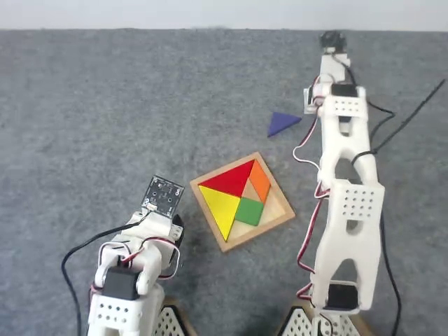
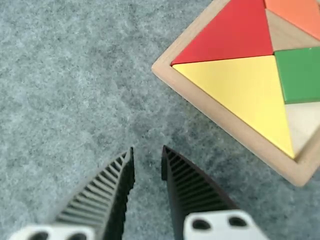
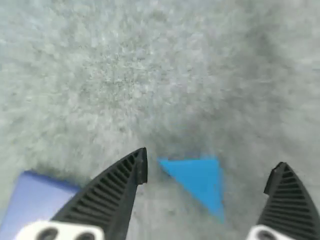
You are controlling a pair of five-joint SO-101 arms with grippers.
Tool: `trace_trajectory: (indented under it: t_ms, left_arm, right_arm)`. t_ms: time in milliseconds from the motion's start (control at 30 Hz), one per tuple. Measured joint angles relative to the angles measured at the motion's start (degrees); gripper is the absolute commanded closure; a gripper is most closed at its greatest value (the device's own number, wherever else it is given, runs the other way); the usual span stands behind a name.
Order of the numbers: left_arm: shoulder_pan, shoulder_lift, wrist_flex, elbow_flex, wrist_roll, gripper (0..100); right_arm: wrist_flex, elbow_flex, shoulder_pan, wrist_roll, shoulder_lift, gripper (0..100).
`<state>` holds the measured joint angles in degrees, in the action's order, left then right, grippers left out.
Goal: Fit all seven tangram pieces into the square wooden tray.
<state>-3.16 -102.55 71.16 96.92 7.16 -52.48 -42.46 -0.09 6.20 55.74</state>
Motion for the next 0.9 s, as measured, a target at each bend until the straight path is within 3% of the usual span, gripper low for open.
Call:
trace_trajectory:
  t_ms: [200,300,567,900]
  left_arm:
    - [0.00,0.00,0.00,0.00,0.00,91]
    - [0.00,0.00,0.00,0.00,0.00,91]
    - [0.00,0.00,0.00,0.00,0.00,91]
    - [0.00,0.00,0.00,0.00,0.00,91]
  right_arm:
    - [-0.09,-0.18,0.18,-0.18,2.81,88.2]
    - [-1.93,-1.14,1.41,-0.09,2.81,95.0]
    - [-9.58,-2.37,2.29,0.00,2.29,95.4]
    - [-33.23,-1.05,2.11,2.64,-4.57,95.8]
